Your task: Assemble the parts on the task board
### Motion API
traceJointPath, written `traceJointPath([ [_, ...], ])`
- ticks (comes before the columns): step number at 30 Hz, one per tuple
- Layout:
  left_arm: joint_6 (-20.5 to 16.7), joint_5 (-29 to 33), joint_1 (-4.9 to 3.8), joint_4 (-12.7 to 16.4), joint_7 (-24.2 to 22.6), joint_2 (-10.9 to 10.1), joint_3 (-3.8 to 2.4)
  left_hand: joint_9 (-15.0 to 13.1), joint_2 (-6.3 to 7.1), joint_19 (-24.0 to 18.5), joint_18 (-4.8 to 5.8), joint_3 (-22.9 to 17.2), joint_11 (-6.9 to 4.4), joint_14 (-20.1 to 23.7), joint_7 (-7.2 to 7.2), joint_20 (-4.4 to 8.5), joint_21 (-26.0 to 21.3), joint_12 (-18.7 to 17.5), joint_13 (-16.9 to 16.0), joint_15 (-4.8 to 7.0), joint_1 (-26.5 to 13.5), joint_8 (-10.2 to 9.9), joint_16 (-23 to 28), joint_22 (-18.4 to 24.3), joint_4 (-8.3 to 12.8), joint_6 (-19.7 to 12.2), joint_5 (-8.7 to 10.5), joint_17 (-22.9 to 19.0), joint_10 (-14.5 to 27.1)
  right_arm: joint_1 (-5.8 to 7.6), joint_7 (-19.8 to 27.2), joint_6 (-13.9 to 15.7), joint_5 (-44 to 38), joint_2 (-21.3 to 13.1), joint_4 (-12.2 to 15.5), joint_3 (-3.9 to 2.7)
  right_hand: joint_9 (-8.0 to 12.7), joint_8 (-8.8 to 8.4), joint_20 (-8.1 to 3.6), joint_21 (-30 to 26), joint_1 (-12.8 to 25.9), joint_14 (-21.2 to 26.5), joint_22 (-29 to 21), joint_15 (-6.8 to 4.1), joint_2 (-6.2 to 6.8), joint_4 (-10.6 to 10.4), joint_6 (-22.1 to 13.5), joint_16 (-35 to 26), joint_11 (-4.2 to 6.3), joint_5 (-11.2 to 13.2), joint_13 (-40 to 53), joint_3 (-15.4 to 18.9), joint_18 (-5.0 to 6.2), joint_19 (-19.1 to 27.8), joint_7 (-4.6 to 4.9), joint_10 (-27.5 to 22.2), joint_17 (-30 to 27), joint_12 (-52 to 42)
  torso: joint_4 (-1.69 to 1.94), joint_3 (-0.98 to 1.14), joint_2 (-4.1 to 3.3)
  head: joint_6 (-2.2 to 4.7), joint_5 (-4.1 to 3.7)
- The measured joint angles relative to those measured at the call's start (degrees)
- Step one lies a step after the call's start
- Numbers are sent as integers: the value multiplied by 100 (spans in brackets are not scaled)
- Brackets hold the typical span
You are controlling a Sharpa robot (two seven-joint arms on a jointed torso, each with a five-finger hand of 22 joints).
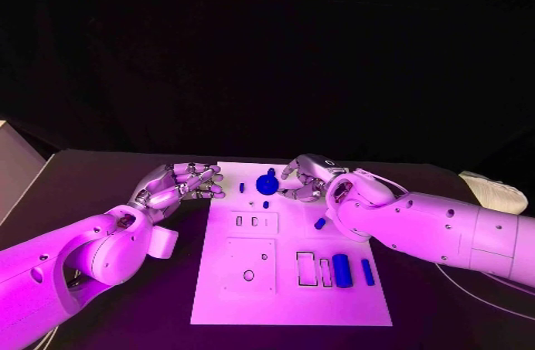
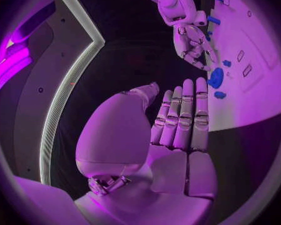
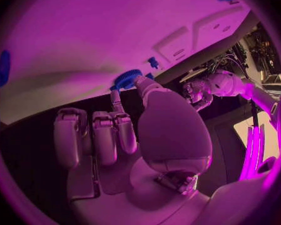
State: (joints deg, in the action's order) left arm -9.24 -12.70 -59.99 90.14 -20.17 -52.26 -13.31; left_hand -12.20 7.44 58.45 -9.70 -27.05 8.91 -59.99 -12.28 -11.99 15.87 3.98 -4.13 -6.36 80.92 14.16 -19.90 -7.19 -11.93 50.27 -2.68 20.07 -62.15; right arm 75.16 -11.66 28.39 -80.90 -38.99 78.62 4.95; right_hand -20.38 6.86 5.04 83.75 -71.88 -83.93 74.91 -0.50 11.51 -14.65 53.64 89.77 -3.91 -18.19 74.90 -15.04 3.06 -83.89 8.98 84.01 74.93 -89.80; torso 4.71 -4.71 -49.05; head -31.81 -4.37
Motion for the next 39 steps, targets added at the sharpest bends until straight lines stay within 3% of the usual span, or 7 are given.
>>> traceJointPath([
  [1, 0, 0, 0, -1, 0, -2, 0, 0, 0, 0, 0, 0, 0, 0, 0, 0, 0, 0, 0, 0, 0, 0, 0, 0, 0, 0, 0, 0, 0, 1, 43, 62, 59, -86, 71, -3, 0, 0, 0, 0, -69, 0, 0, 0, -41, 12, 0, 0, 0, 0, 0, -12, 0, 0, 0, 0, 0, 0, -4, 3, 0, 4, 3],
  [7, 0, 0, 2, -3, 0, -14, 0, 0, 0, 0, 0, 0, 0, 0, 0, 0, 0, 0, 0, 0, 0, 0, 0, 0, 0, 0, 0, 5, 0, 45, 478, 345, 678, -612, 410, -28, 22, -29, 21, 0, -395, -3, 1, 3, 28, 168, -31, 0, -1, 234, 0, -169, 0, -21, 30, -1, 0, 31, -44, 19, 9, 24, -1],
  [11, 0, 0, 4, 4, -4, -21, 0, 1, 0, 0, 0, 0, 21, 0, 0, 0, 0, 0, 0, 0, 0, 0, 0, 0, 0, 0, 0, 5, 21, 61, 915, 428, 1277, -937, 484, -36, 28, -51, 21, -47, -684, -20, 4, 19, 71, 319, -31, 0, -40, 243, 0, -321, 0, -21, 31, 0, 0, 118, -78, 46, 17, 43, -1],
  [18, 0, -66, 11, 4, -10, -39, 0, 1, 0, 0, 0, 0, 21, 21, 0, 0, 0, 0, 0, 21, 0, 0, 0, 0, 0, 0, 0, 10, 21, 65, 1599, 349, 2086, -1436, 248, -36, 35, -51, 42, -48, -898, 1, 4, 40, 193, 517, -31, 0, -40, 199, 5, -451, 1, -1, 31, 1, -1, 164, -118, 97, 24, 60, -16],
  [23, 0, -114, 34, 3, -13, -37, 0, 1, 0, 0, 0, 0, 21, 21, 0, 0, 0, 0, 0, 21, 0, 0, 0, 0, 0, 0, 0, 10, 21, 53, 1859, 151, 2265, -1655, 55, -36, 44, -51, 42, -48, -957, 1, 4, 40, 251, 557, -31, 0, -40, 175, 4, -459, 0, -1, 31, 1, -1, 200, -125, 118, 25, 61, -58],
  [31, 1, -157, 71, 0, -19, -30, 0, 2, 0, 0, 0, 0, 21, 21, 0, 0, 0, 0, 0, 21, 0, 0, 0, 0, 0, 0, 0, 10, 21, 0, 2018, -147, 2250, -1750, -140, -32, 48, -69, 41, -48, -957, 1, 3, 40, 251, 573, -31, 0, -40, 175, 4, -474, 0, -1, 31, 1, -1, 200, -125, 129, 20, 44, -116],
  [39, 4, -171, 83, -15, -20, -25, 0, -4, 0, 0, 0, -16, 21, 21, 0, 0, 0, 0, 0, 21, 0, 0, 0, 0, 16, 0, 0, 17, 20, -71, 2020, -398, 2028, -1681, -365, -29, 58, -91, 41, -22, -987, 1, 2, 40, 282, 604, -67, 0, -40, 120, 4, -475, 0, -1, 67, 0, -2, 200, -118, 108, 13, 8, -137],
])
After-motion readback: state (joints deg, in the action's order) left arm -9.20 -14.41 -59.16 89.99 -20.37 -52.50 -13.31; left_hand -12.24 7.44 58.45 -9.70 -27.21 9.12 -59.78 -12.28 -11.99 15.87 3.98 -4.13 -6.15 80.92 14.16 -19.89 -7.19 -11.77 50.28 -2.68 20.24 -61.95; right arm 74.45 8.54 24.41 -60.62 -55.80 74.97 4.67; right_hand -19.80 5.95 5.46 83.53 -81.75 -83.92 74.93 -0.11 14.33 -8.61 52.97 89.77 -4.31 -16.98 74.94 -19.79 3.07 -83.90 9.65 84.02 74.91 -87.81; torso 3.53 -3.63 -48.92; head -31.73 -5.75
